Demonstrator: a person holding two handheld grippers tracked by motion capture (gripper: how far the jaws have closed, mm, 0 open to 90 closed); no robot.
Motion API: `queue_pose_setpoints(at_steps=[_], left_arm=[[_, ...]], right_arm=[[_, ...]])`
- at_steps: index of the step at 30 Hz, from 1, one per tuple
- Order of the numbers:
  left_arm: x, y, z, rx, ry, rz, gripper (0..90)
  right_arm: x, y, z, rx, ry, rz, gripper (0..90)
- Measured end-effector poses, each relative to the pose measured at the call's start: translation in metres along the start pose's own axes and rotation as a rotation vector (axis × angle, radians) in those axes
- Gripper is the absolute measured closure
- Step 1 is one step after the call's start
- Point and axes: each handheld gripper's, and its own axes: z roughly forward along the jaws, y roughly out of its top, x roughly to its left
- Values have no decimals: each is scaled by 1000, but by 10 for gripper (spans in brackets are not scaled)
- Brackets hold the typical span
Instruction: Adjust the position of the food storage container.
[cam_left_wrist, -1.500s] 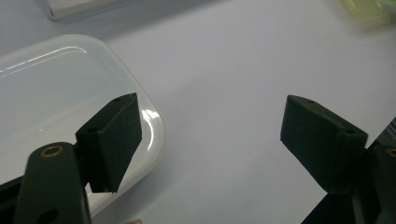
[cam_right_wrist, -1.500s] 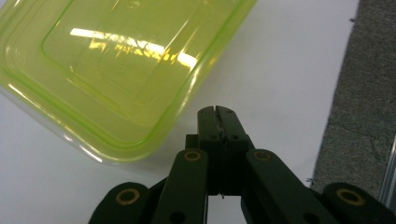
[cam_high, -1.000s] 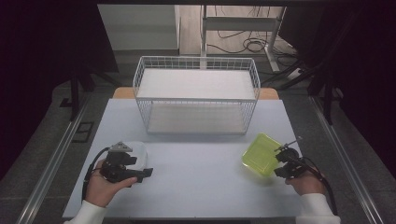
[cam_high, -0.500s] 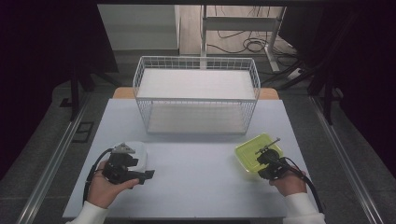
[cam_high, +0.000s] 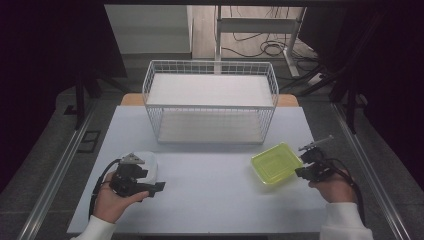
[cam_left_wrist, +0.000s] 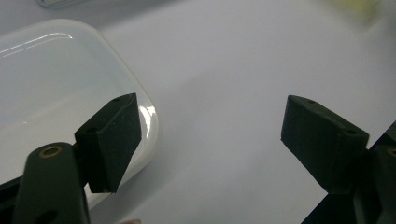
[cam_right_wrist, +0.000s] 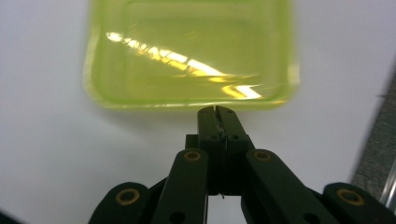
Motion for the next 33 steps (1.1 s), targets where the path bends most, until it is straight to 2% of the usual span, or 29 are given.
queue_pose_setpoints(at_steps=[2,3,5,6,7,8,11,12,13,19,25,27,29,30,33], left_arm=[[-1,0,1,0,1,3,197],[-1,0,1,0,1,3,197],[-2,1,1,3,0,7,197],[-3,1,1,3,-1,7,197],[-4,1,2,4,-2,10,197],[-5,1,2,4,0,12,197],[-5,1,1,4,3,12,197],[-4,0,0,0,2,7,197],[-4,0,0,0,2,7,197],[-2,-2,-2,-5,7,-2,197],[-4,-1,-2,-7,6,4,197],[-5,-1,-2,-6,4,10,197],[-5,0,-2,-6,4,9,197],[-5,0,-1,-4,4,11,197],[-4,1,-1,-2,3,13,197]], right_arm=[[-13,4,0,-14,-32,18,889],[-13,4,0,-14,-32,18,889],[-25,11,2,-42,-52,38,888],[-36,19,8,-71,-43,49,888],[-36,19,8,-71,-43,49,888],[-44,27,16,-73,-46,48,888],[-49,33,25,-65,-50,47,888],[-53,37,35,-49,-43,50,889],[-53,37,35,-49,-43,50,889],[-59,34,60,5,-59,58,889],[-57,33,59,11,-59,47,890],[-52,33,58,15,-43,20,890],[-49,33,58,17,-32,14,890],[-43,35,57,10,-11,-12,890],[-38,36,56,5,2,-27,890]])
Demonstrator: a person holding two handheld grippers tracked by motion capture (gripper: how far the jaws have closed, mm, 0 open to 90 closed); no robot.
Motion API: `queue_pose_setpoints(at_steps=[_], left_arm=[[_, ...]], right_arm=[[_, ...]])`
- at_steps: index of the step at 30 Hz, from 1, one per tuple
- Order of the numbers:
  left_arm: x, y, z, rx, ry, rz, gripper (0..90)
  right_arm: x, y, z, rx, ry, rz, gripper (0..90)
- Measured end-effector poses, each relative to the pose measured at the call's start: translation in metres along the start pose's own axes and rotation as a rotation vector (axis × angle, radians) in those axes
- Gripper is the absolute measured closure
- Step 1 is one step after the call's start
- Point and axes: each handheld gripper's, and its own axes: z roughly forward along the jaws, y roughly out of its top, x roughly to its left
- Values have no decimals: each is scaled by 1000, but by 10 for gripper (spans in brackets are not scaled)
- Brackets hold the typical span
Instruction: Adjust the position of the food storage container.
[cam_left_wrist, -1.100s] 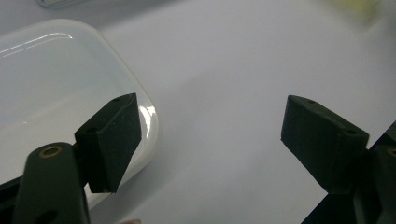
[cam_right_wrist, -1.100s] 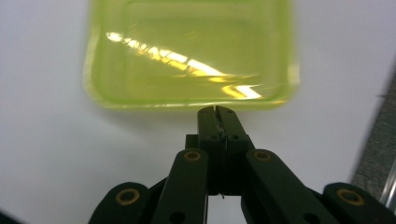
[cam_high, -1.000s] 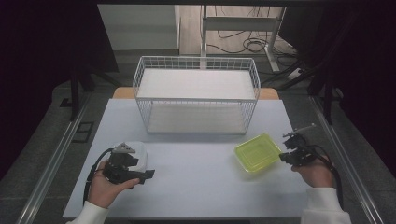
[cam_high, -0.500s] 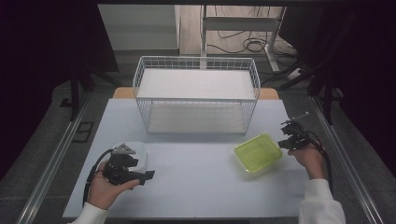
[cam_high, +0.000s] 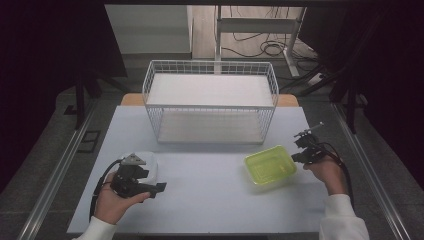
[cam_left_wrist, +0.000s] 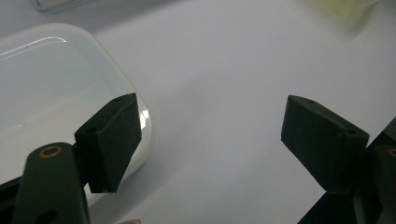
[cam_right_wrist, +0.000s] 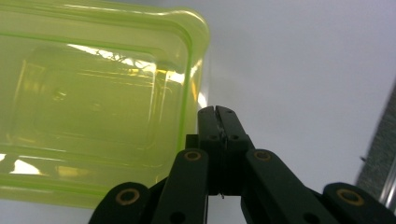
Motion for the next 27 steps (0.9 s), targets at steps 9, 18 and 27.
queue_pose_setpoints(at_steps=[9,18,27], left_arm=[[0,-1,0,0,-2,-1,197],[-1,1,3,6,-5,8,197],[-2,2,6,11,-12,13,197]], right_arm=[[25,8,5,2,66,-53,890],[52,10,10,5,97,-88,890],[85,16,13,-10,160,-148,890]])
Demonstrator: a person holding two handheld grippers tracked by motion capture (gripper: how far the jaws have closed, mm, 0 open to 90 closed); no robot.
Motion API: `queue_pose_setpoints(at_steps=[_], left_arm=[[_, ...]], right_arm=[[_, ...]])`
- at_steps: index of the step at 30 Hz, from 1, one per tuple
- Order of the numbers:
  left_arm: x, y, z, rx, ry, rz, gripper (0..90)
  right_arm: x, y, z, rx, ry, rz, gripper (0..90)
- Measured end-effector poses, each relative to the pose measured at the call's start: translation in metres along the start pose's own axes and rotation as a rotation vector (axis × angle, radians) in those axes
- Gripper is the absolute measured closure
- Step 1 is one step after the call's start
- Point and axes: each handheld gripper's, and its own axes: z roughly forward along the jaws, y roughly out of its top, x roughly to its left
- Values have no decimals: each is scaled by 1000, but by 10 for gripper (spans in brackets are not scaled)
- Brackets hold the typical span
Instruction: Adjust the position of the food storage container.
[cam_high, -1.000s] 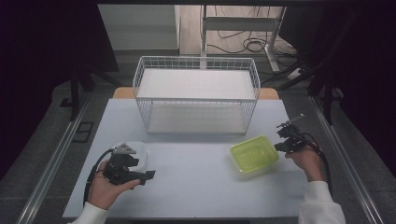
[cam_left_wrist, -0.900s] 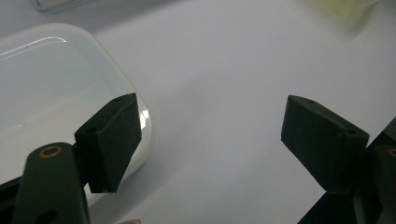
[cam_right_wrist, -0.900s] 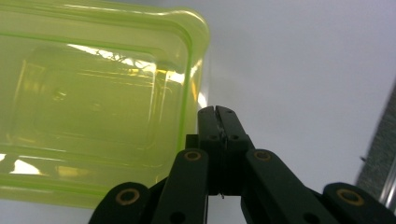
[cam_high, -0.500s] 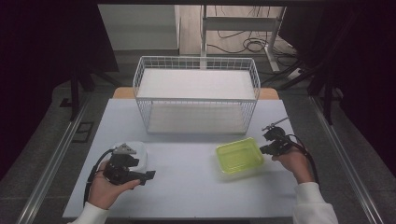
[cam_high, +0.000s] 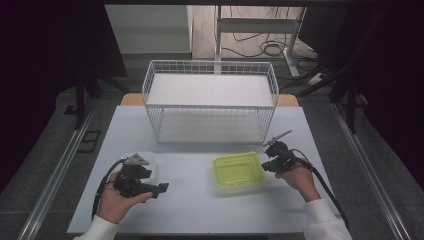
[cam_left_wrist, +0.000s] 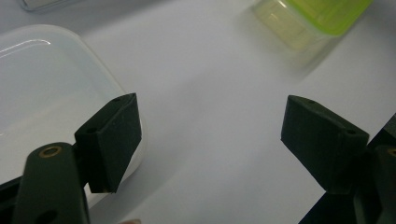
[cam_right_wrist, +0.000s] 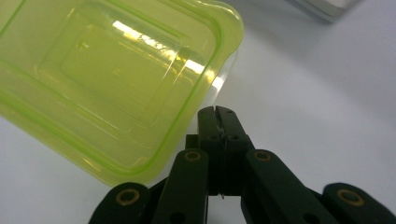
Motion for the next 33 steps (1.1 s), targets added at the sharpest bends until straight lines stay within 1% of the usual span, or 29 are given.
queue_pose_setpoints(at_steps=[1,2,3,4,7,8,9,10,11,12,13,14,16,19,21,25,26,27,28,29,31,32,33], left_arm=[[0,0,0,0,-1,-1,197],[0,0,1,0,-1,-1,197],[0,0,1,0,-1,-1,197],[0,-1,0,0,-1,-2,197],[1,-1,0,-1,-3,-5,197],[1,-1,0,-7,-10,-19,196],[1,-1,0,-7,-10,-19,196],[1,-1,0,-12,-17,-26,197],[1,-1,0,-12,-17,-26,197],[1,-1,0,-14,-19,-28,197],[1,-1,0,-14,-20,-31,197],[1,-1,0,-13,-20,-32,197],[1,-1,0,-12,-19,-32,197],[0,0,-1,-15,-19,-31,197],[0,1,0,-14,-19,-28,197],[0,3,2,-9,-31,-21,196],[2,3,1,-14,-33,-23,196],[2,3,1,-14,-33,-23,196],[3,4,-1,-27,-34,-30,196],[3,4,-1,-27,-34,-30,196],[5,5,-4,-68,-24,-52,195],[5,5,-4,-68,-24,-52,197],[5,5,-5,-84,-19,-66,197]], right_arm=[[0,0,0,0,0,0,890],[6,2,2,-1,6,-11,890],[6,2,2,-1,6,-11,890],[11,4,4,-7,15,-21,890],[14,6,5,-12,27,-24,890],[18,7,7,-16,44,-27,890],[18,7,7,-16,44,-27,890],[21,7,10,-9,69,-32,890],[21,7,10,-9,69,-32,890],[25,6,15,6,85,-44,890],[25,6,15,6,85,-44,890],[29,6,20,18,95,-59,890],[31,7,22,23,99,-64,890],[33,6,24,22,91,-66,890],[33,6,21,9,82,-64,890],[33,5,19,7,77,-66,889],[32,5,16,14,44,-74,889],[32,5,16,14,44,-74,889],[31,4,13,12,19,-71,883],[31,4,13,12,19,-71,883],[28,0,6,-8,3,-60,855],[27,-1,4,-11,-4,-54,827],[27,-1,4,-11,-4,-54,827]])
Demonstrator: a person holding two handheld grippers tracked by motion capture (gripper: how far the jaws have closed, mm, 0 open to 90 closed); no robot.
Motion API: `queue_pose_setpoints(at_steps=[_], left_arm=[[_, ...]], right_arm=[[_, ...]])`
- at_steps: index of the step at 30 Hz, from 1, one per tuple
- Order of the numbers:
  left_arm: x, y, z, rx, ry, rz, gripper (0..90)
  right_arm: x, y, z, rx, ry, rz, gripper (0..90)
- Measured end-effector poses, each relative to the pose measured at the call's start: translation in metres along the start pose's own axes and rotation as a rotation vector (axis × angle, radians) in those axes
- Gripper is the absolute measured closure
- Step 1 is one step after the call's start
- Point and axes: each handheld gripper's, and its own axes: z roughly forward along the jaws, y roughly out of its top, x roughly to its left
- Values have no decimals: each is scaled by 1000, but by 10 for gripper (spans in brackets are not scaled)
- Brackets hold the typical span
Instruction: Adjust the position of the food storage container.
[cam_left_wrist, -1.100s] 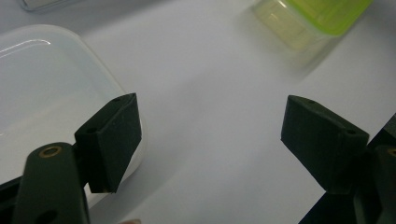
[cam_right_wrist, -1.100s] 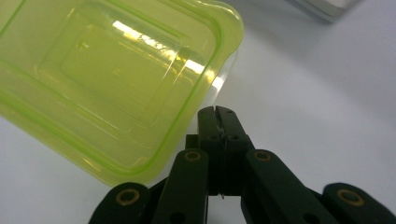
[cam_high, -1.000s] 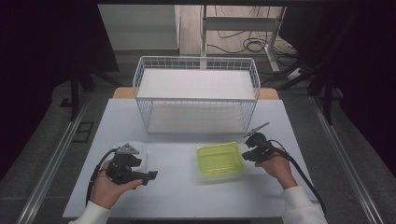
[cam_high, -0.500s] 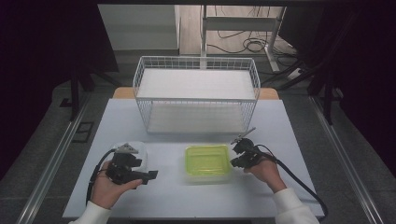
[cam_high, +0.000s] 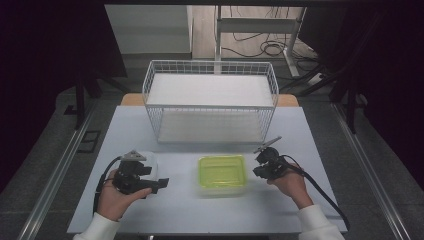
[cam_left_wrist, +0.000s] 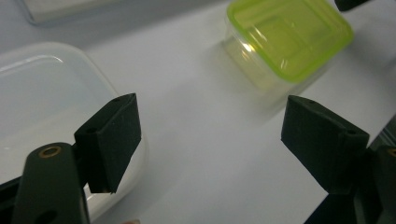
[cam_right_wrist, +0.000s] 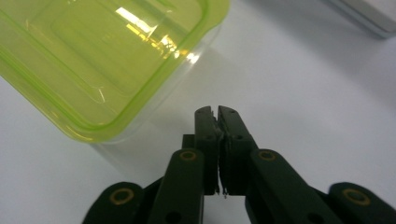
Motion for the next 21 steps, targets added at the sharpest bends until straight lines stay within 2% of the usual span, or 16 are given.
queue_pose_setpoints(at_steps=[1,3,4,5,6,7,8,9,10,11,12,13,14,18,21], left_arm=[[-1,0,-4,-32,-1,-28,198],[-2,0,-6,-57,-4,-51,199],[-2,0,-6,-57,-4,-51,200],[-5,1,-8,-73,-3,-63,200],[-5,1,-8,-73,-3,-63,200],[-7,2,-8,-77,-2,-62,201],[-7,2,-8,-77,-2,-62,202],[-11,1,-7,-79,0,-61,205],[-11,1,-7,-79,0,-61,210],[-13,1,-7,-83,3,-68,214],[-13,1,-7,-83,3,-68,216],[-13,1,-6,-83,0,-70,217],[-14,1,-6,-78,-2,-67,217],[-18,2,-1,-56,-29,-72,220],[-22,4,5,-35,-45,-72,219]], right_arm=[[-1,-2,-4,-26,-20,19,722],[-2,-2,-10,-47,-16,48,577],[-2,-2,-10,-47,-16,48,577],[-4,-3,-15,-68,-14,94,456],[-4,-3,-15,-68,-14,94,456],[-4,-5,-20,-96,-11,118,379],[-4,-5,-20,-96,-11,118,379],[-6,-7,-24,-133,12,144,328],[-6,-7,-24,-133,12,144,328],[-7,-9,-26,-155,46,173,291],[-7,-9,-26,-155,46,173,291],[-8,-10,-27,-175,79,189,273],[-8,-10,-27,-175,79,189,273],[-7,-13,-30,-215,135,211,257],[-5,-18,-31,-247,163,244,257]])
